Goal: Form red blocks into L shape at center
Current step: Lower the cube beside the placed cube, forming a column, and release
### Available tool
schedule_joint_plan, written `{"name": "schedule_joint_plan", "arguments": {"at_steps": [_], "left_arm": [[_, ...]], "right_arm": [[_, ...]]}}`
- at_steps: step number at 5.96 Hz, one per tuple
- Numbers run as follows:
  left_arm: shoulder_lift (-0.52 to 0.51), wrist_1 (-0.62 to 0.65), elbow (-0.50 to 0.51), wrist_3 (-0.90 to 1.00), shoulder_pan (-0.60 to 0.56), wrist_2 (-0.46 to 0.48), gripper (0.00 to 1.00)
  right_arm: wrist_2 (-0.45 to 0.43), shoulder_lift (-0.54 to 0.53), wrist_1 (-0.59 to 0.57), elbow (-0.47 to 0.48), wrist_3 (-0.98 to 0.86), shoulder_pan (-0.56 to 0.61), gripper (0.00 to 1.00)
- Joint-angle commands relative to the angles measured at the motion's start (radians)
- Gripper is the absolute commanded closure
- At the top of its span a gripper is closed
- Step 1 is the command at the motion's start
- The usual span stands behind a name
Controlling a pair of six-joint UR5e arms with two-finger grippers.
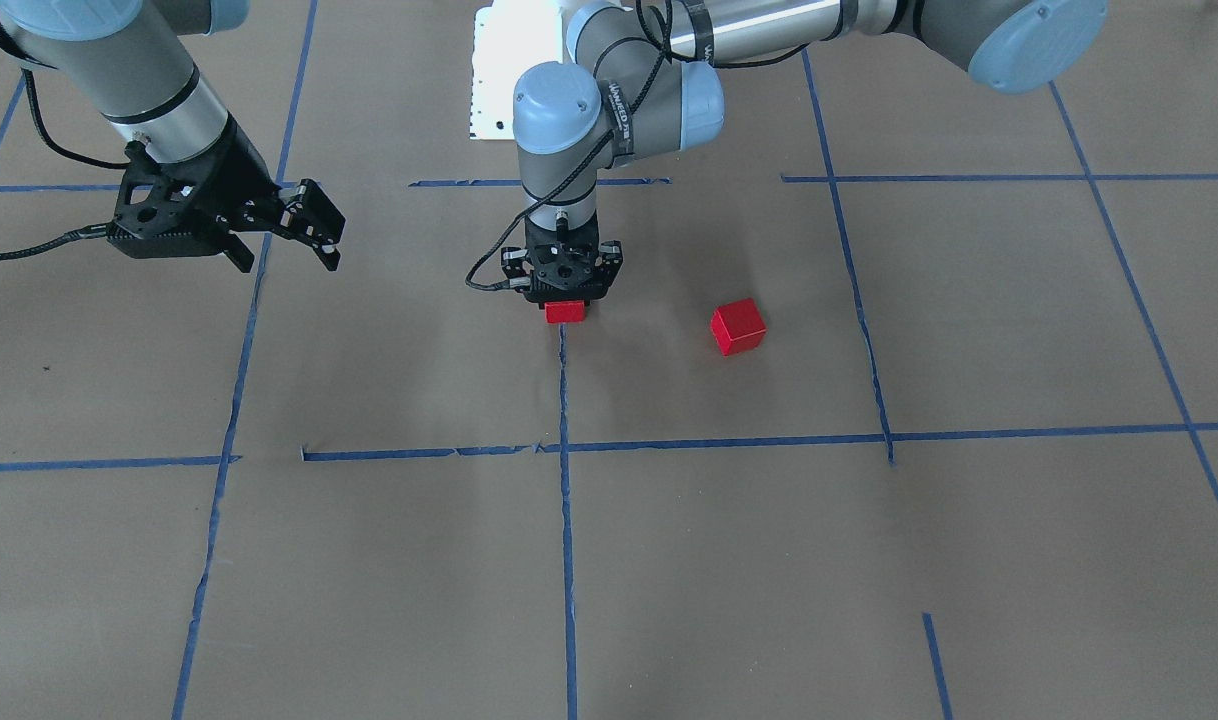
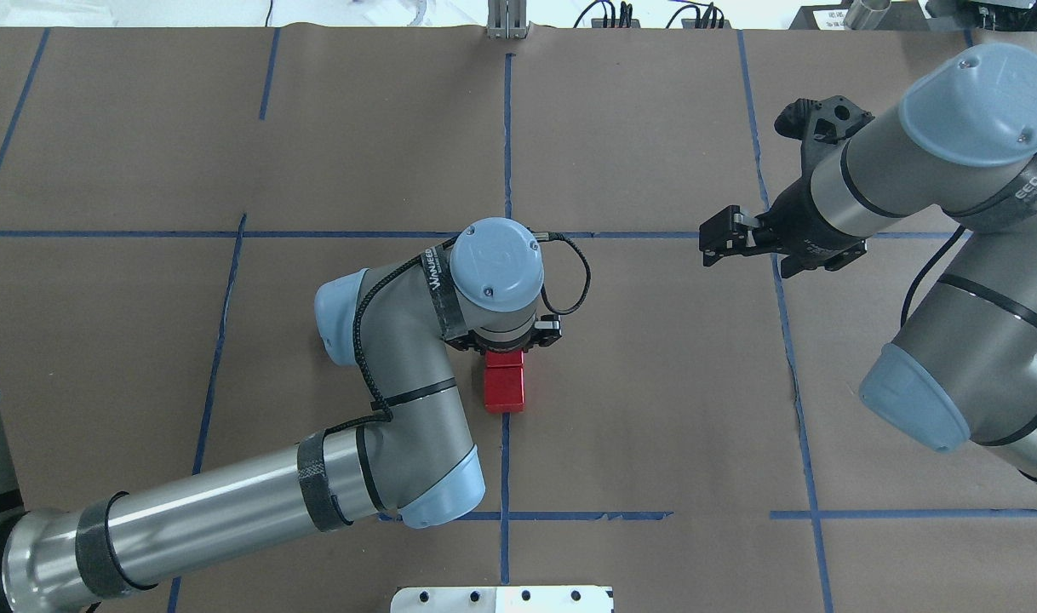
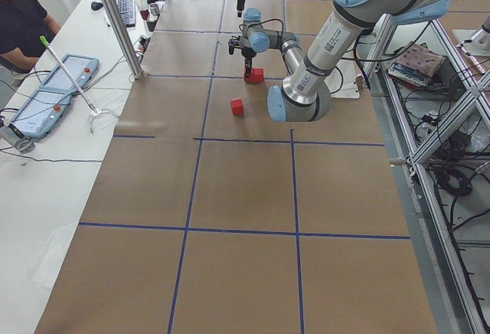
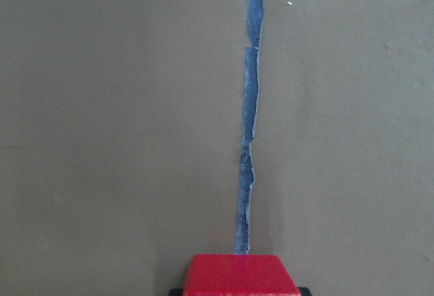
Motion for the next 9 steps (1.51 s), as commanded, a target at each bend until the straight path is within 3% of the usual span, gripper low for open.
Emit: {"name": "schedule_joint_plan", "arguments": {"at_steps": [1, 5, 7, 9], "left_arm": [[0.003, -0.002, 0.0, 0.006, 0.0, 0.0, 0.74], [0.003, -0.005, -0.006, 0.007, 0.016, 0.0, 0.04], [0.006, 0.004, -0.073, 0.004, 0.005, 0.003, 0.0], [0.065, 0.009, -0.139, 0.01, -0.094, -0.008, 0.01]], "right_arm": [[0.0, 0.001, 0.0, 0.0, 0.001, -0.001, 0.0], [0.009, 0.003, 0.0, 0.0, 0.003, -0.001, 0.0], [0.011, 0.005, 0.0, 0.001, 0.006, -0.001, 0.0], [0.011, 0.002, 0.0, 0.002, 0.006, -0.001, 0.0]]}}
